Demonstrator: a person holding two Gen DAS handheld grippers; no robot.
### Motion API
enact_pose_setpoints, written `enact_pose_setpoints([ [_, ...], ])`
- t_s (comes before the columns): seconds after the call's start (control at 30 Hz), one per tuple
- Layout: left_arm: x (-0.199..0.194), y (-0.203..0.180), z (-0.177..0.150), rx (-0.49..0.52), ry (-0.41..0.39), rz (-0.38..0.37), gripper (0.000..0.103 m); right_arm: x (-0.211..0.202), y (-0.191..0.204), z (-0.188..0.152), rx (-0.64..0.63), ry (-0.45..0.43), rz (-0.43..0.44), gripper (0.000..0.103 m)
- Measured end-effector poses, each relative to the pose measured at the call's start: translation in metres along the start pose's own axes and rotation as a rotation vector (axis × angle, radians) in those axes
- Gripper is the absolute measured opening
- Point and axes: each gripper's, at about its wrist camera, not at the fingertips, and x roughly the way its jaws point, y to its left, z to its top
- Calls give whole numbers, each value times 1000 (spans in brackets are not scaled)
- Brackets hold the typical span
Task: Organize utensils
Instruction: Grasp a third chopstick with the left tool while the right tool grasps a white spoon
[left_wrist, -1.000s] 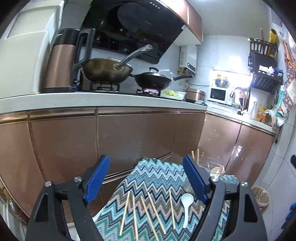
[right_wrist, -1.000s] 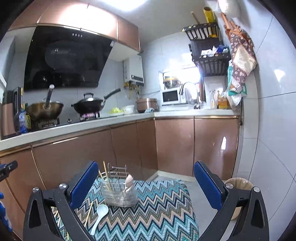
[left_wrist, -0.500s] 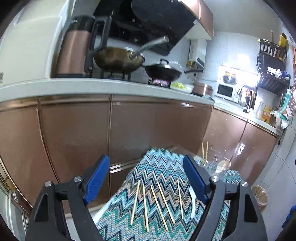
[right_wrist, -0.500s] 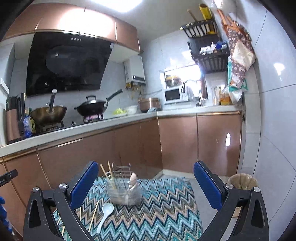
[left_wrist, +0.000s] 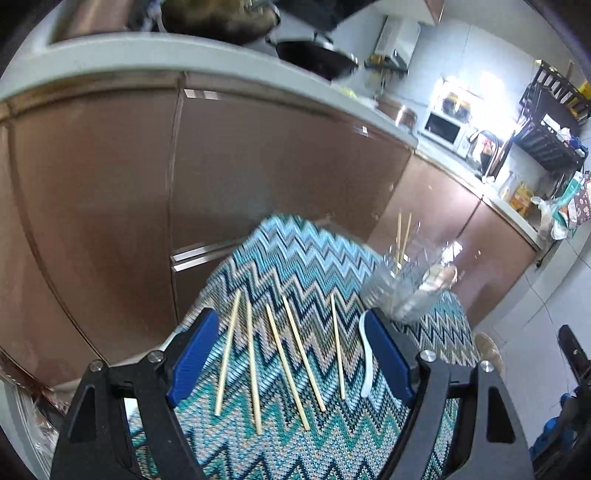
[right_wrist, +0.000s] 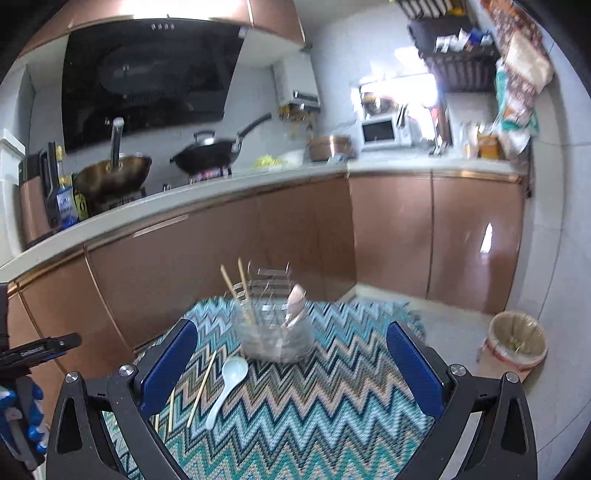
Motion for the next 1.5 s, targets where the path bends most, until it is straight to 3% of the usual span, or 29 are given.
enact_pose_setpoints([
  [0.2, 70, 11, -1, -46, 190, -40, 63, 52, 0, -16, 33, 147, 104, 82],
  [0.33, 115, 18, 1, -67, 296, -28, 55, 89, 3, -31, 52, 247, 161, 71],
  [0.5, 157, 23, 2, -77, 393, -16, 38, 139, 9, -52, 66, 371, 221, 59],
  [0.93, 220, 33, 4, -89, 516, 14, 26, 234, 28, -79, 65, 514, 313, 43],
  [1.2, 237, 38, 3, -114, 560, 22, 18, 267, 36, -87, 48, 553, 342, 30],
  [1.5, 246, 39, 2, -118, 595, 27, 16, 294, 43, -91, 10, 593, 355, 20],
])
